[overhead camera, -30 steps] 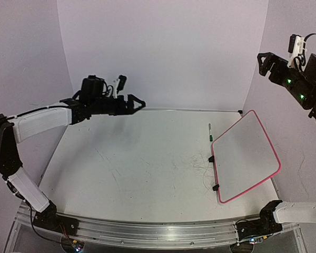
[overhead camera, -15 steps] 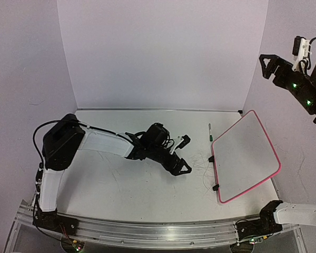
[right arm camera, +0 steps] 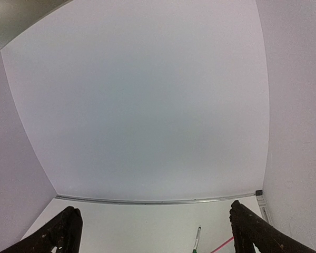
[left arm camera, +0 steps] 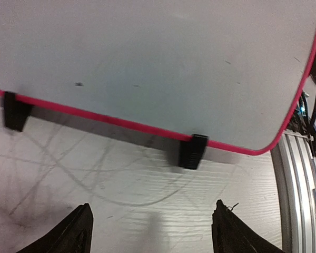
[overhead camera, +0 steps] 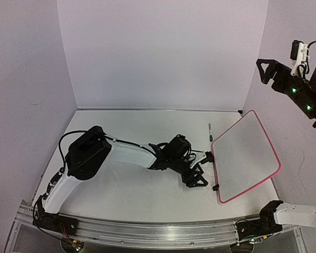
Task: Write a sentence on the whiteboard
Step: Move the whiteboard to the center of the board.
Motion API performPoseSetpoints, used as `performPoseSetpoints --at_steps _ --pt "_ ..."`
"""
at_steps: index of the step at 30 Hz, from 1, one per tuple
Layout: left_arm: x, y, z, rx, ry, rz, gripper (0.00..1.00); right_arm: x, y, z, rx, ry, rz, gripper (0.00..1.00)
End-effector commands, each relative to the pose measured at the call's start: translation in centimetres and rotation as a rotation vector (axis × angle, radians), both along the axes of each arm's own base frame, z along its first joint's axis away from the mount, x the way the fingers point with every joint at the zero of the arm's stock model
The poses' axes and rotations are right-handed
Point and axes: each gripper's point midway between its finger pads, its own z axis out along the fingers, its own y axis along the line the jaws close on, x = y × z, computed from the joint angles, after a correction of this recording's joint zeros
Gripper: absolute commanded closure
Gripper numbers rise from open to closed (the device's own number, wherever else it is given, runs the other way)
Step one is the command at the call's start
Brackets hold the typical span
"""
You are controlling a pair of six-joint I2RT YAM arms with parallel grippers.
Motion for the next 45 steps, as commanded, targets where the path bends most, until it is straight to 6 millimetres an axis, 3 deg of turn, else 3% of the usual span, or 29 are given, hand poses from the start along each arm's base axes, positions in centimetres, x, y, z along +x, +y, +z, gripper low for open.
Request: performPoseSetpoints --at_steps 1,6,13,22,31,35,45 --pt "-4.8 -1.8 -1.0 -0.034 -0.075 -0.147 0.24 -0.2 0.0 0.7 0.02 -0.027 0.008 0.02" --pt "-5.8 -3.6 -2.1 -0.043 -0.099 -0.158 0.27 0.0 0.3 0.7 0.024 -0.028 0.02 0.02" --pt "-4.1 -5.1 -3.5 -0.04 -0.191 -0.11 0.41 -0.3 0.2 1.3 0.029 -0.046 0.026 0.02" --pt "-2.3 -5.3 -4.8 -0.009 -0.274 -0.055 0.5 -0.6 -0.1 1.6 0.025 -0.059 0.015 0.02" --pt "-2.8 -6.4 -6.5 0.005 -0.329 -0.048 0.61 -0.3 0.2 1.5 0.017 -0.059 0.019 0.02" --pt "-2.0 -6.2 -6.5 0.017 -0.368 -0.012 0.7 0.0 0.7 1.6 0.018 -0.055 0.038 0.02" --pt "-1.3 -3.6 -6.7 0.075 -0.441 0.042 0.93 0.3 1.1 1.0 0.034 -0.039 0.053 0.02"
